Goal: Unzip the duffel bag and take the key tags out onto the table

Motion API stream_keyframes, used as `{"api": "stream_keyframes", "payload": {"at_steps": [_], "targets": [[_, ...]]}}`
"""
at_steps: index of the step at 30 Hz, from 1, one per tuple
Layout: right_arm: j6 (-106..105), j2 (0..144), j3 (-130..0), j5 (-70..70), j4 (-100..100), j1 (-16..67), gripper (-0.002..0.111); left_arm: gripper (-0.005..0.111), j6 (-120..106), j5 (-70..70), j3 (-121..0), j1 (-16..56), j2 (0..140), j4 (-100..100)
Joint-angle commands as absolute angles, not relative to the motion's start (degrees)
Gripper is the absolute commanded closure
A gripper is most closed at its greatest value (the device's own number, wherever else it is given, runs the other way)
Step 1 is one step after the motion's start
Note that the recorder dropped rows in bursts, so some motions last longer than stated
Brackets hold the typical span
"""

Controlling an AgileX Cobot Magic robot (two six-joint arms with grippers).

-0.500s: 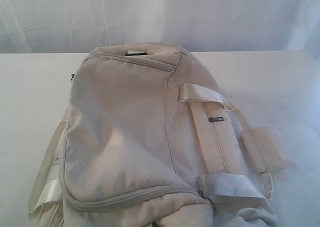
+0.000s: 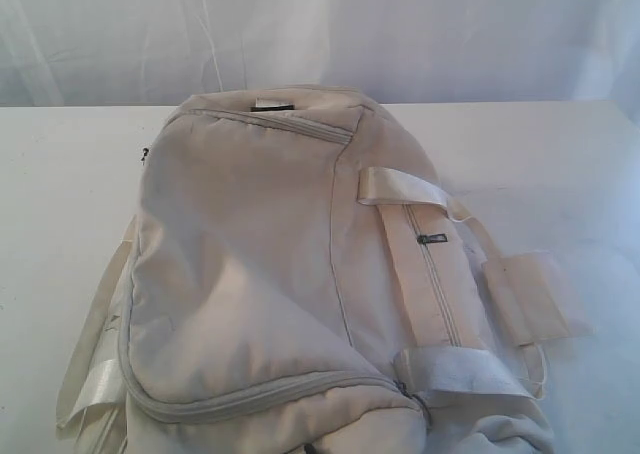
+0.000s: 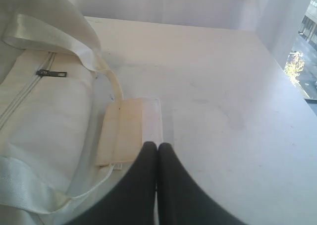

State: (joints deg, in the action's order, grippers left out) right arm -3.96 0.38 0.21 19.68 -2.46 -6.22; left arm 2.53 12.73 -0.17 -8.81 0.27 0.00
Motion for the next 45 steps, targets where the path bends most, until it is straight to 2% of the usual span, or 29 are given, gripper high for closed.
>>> {"api": "stream_keyframes", "payload": {"at_steps": [1,37,40,45], "targets": [[-4.2,0.0,0.0,19.2,-2.0,-6.3,0.108,0.107,2.6,12.7,0.0,-8.5,0.0,0.0],[-4.2,0.0,0.0,19.2,-2.0,-6.3,0.108,0.107,2.6,13.2,0.0,-8.6,0.0,0.0],[-4.2,0.0,0.0,17.7,-2.0,-6.3,0.108,0.107,2.6,9.8,0.0,-8.6,0.0,0.3],[-4.2,0.0,0.0,9.6,-2.0,-6.3,0.108,0.107,2.6,-3.9,0.0,-8.6,0.0,0.3]]}}
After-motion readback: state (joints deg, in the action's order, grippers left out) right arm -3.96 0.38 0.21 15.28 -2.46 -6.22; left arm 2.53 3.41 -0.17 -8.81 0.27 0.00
